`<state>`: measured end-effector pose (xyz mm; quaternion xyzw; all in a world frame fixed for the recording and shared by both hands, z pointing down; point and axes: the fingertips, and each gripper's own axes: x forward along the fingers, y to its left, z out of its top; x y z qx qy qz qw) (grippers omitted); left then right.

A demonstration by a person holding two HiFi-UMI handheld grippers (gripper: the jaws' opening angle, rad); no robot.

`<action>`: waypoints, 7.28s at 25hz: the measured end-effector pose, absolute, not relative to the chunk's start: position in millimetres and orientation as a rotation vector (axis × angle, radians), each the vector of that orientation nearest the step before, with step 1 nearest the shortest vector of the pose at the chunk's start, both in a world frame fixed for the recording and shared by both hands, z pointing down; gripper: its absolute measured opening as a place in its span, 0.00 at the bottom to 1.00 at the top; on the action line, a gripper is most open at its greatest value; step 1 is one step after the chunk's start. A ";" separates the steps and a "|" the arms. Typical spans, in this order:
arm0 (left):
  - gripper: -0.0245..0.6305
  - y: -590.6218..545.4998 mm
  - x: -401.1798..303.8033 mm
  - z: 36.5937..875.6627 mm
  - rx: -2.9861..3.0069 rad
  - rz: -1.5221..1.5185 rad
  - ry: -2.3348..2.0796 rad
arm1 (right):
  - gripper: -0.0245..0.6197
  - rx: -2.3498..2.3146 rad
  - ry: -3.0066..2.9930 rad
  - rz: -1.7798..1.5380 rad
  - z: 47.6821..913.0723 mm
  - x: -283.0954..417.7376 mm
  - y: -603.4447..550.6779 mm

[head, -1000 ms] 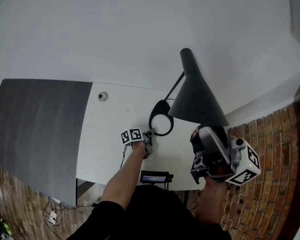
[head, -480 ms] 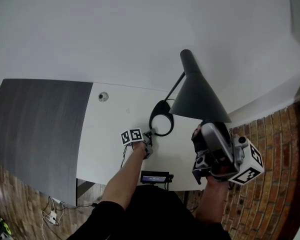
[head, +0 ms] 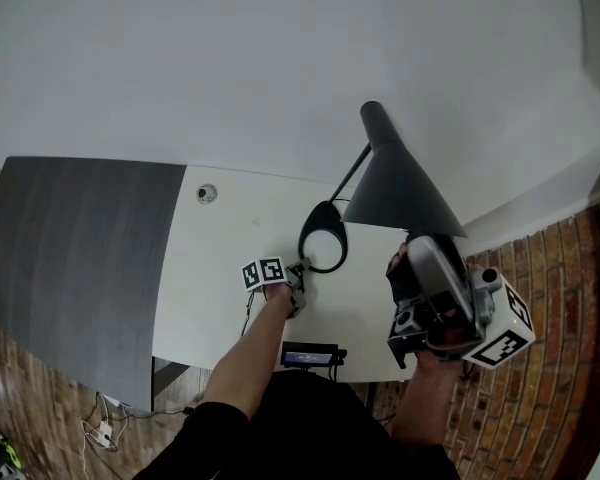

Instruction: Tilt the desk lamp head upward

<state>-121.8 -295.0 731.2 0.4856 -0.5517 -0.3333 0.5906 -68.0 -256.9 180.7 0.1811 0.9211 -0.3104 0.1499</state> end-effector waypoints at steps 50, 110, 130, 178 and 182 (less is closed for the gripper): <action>0.05 -294.6 -122.1 729.1 1.136 -0.776 -1.287 | 0.22 0.528 2.635 -0.970 150.8 -80.1 -267.7; 0.05 -301.3 -109.4 726.5 1.179 -0.697 -1.299 | 0.15 0.447 2.663 -0.914 144.1 -87.0 -270.3; 0.05 -303.7 -105.4 727.4 1.192 -0.671 -1.285 | 0.14 0.442 2.640 -0.946 138.3 -92.2 -274.2; 0.06 -300.9 -110.2 727.7 1.214 -0.659 -1.265 | 0.10 0.433 2.660 -0.902 152.3 -77.6 -261.8; 0.06 -294.4 -117.6 730.1 1.172 -0.727 -1.258 | 0.10 0.393 2.655 -1.011 185.0 -64.3 -267.6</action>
